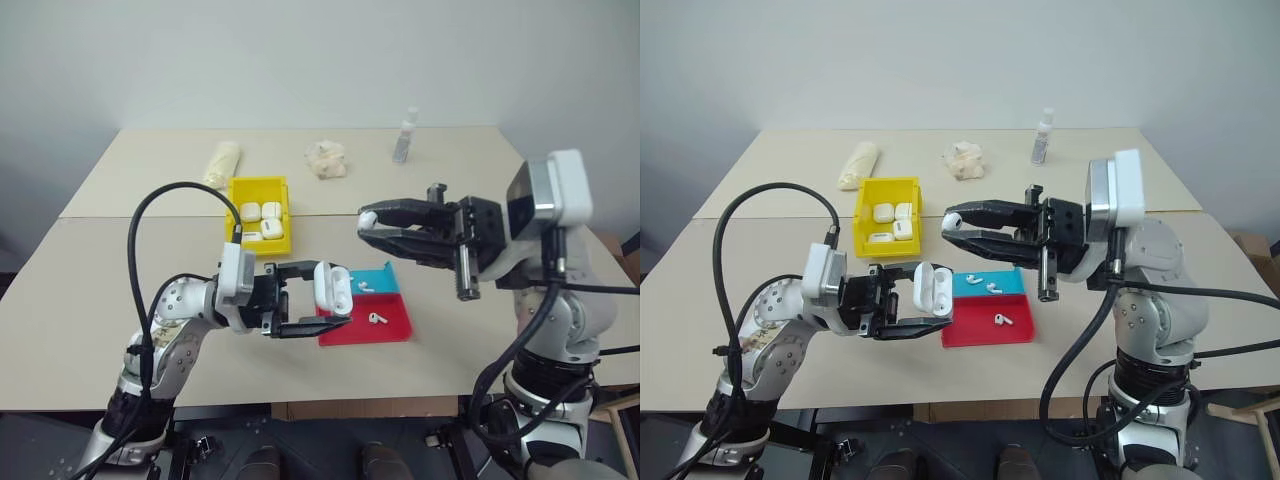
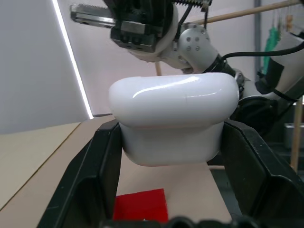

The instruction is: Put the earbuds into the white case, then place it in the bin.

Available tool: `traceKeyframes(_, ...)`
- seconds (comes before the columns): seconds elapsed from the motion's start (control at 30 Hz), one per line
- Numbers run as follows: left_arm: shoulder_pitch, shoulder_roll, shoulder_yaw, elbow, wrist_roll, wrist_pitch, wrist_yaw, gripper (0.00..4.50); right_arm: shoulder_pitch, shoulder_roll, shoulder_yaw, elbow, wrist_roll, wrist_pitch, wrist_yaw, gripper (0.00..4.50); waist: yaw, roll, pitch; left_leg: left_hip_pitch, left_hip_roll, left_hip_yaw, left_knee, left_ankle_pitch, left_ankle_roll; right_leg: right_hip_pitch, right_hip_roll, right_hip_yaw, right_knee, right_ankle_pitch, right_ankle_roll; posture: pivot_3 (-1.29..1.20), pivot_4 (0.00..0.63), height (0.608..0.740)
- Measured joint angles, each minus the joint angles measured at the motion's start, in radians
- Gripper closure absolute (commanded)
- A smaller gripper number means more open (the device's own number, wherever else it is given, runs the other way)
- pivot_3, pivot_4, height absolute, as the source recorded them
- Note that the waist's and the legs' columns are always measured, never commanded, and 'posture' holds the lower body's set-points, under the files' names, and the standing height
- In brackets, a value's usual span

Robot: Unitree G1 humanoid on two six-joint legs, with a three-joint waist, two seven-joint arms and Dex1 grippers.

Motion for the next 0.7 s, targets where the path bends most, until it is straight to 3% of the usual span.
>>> traceKeyframes(0.7, -0.003, -0.022, -0.007, 0.008, 0.002, -0.006, 0.013, 1.7, 0.079, -0.046, 0.151, 0.12, -0.02, -0.235, -0.014, 3.88, 0.003, 0.0, 0.0, 0.0, 0.0, 0.0, 0.0, 0.0, 0.0, 0.0, 0.0, 0.0, 0.0, 0.0, 0.0, 0.0, 0.15, 0.74)
